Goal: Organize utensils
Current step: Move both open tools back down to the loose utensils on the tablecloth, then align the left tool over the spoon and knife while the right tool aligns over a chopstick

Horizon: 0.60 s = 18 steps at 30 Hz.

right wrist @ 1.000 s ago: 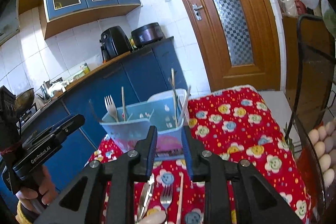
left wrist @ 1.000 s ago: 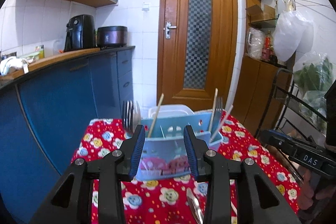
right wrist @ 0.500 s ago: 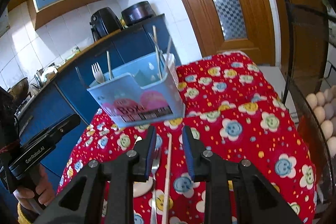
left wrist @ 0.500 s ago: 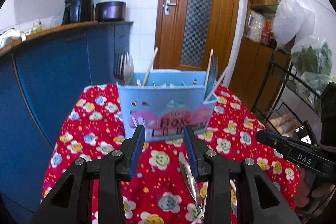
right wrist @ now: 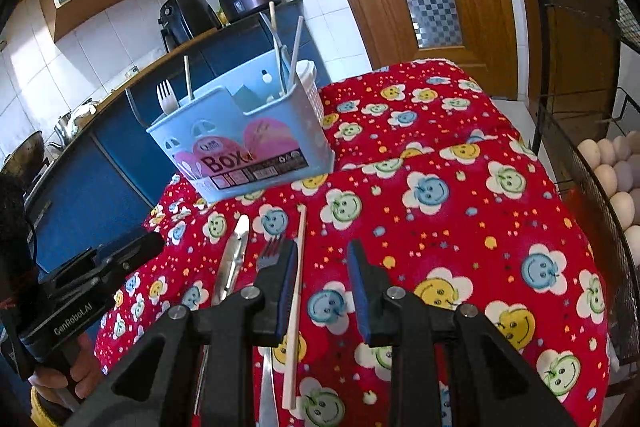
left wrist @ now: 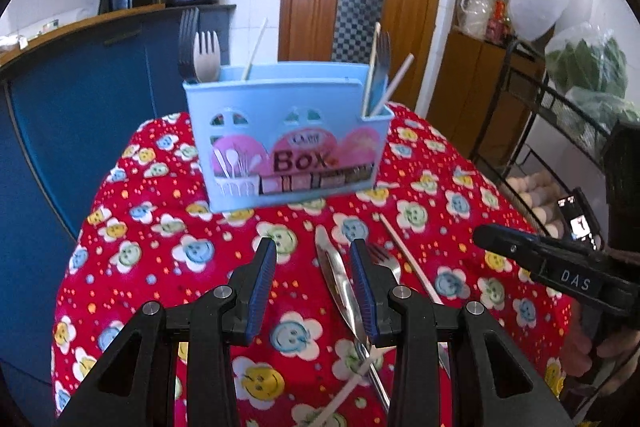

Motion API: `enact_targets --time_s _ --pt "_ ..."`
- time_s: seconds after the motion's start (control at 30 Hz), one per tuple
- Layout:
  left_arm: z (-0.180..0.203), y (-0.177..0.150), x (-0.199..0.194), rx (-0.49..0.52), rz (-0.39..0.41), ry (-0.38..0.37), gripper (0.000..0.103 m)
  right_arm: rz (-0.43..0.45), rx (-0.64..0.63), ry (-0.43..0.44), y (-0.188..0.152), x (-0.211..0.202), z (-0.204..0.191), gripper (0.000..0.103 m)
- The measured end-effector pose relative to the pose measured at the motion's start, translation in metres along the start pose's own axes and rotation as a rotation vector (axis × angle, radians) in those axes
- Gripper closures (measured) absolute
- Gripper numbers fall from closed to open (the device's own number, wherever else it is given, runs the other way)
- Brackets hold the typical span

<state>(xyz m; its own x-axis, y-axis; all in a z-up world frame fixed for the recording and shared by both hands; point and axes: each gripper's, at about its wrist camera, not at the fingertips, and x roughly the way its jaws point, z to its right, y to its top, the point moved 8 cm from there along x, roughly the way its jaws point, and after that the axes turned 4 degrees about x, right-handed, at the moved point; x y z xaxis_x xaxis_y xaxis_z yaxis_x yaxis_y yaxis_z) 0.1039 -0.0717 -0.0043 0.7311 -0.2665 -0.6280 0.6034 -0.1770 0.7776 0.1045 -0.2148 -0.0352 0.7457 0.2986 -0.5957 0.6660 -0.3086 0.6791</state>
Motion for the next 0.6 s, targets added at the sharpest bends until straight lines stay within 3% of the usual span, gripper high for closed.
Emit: enact_targets --time_s 0.6 --pt "0.051 -0.041 0.009 0.146 -0.095 -0.012 0.064 -0.015 0.004 0.007 -0.017 -0.016 0.016 0.071"
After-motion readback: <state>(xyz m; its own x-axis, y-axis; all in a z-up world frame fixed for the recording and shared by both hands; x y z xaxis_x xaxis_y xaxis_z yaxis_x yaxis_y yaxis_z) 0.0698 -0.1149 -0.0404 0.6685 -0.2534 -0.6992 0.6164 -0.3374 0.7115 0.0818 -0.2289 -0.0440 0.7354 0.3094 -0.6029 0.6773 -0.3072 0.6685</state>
